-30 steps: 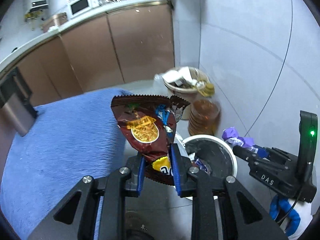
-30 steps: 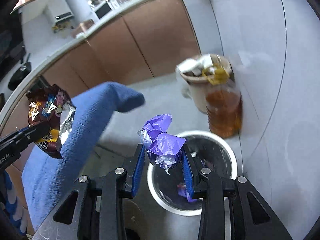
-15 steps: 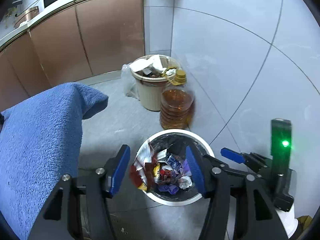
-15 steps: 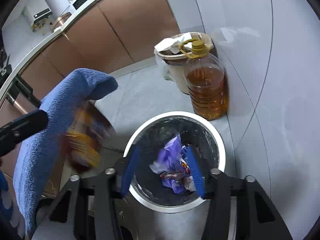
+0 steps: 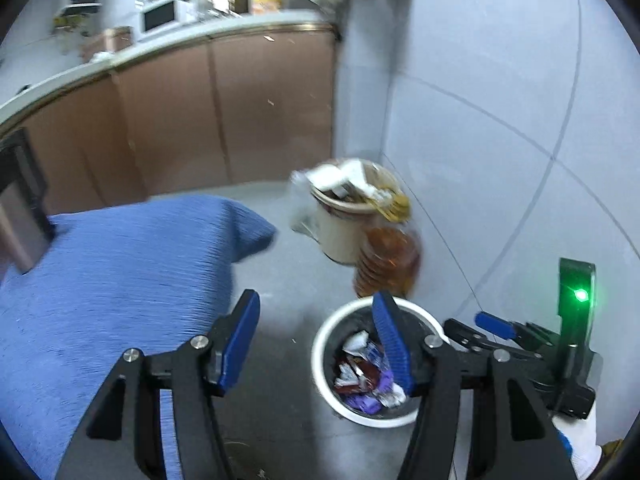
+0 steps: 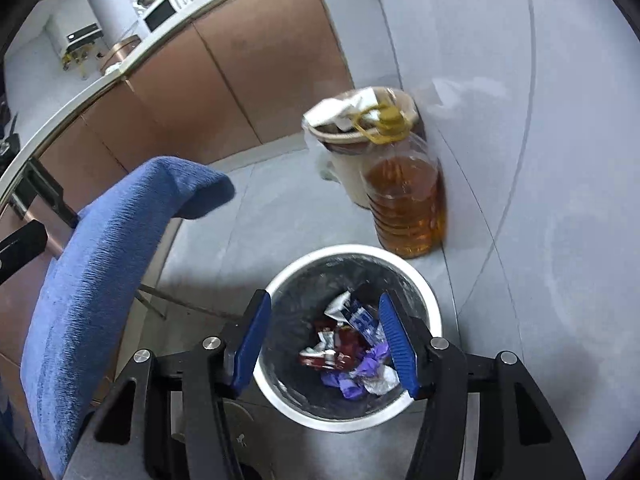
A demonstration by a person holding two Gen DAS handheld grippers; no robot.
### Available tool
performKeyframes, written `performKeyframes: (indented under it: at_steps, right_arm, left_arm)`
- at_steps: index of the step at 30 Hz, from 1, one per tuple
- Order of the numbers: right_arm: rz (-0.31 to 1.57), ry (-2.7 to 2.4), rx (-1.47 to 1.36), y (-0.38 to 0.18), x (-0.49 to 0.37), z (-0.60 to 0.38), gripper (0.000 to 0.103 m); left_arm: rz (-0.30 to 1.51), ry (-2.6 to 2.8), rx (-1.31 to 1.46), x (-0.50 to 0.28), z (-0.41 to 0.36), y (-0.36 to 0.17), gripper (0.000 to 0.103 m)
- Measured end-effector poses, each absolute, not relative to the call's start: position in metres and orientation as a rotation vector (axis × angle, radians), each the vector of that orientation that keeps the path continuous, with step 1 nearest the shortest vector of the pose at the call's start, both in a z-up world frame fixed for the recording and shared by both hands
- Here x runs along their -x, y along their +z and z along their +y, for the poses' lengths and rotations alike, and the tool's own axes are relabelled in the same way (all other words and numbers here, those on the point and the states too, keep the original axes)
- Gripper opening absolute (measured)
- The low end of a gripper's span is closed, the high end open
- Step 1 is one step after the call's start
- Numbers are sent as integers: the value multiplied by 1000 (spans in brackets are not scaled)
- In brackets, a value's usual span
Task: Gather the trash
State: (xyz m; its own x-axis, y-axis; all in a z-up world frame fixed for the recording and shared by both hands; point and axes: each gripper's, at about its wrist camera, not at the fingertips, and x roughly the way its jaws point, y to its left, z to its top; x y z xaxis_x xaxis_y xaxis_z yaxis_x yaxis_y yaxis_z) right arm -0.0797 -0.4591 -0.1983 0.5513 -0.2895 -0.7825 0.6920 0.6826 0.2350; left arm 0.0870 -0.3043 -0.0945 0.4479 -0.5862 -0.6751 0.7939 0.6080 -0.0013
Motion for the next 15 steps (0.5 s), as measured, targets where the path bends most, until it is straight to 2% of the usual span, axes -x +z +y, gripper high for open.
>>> performKeyframes:
  at_steps: [3, 9, 11, 15]
  right_arm:
    - [762, -585, -533, -179, 67, -442, 63]
    - [704, -433, -423, -130, 24, -389, 68]
    - [678, -360, -376, -111, 7, -361, 73]
    - [644, -242, -286, -82, -19, -310, 81]
  left_arm:
    - [625, -798, -298, -94, -273, -78, 57]
    - [542, -630, -267, -104, -203, -45, 57]
    - [499, -556, -253, -105, -174, -34, 65]
    - [457, -449, -218, -107, -127, -17, 69]
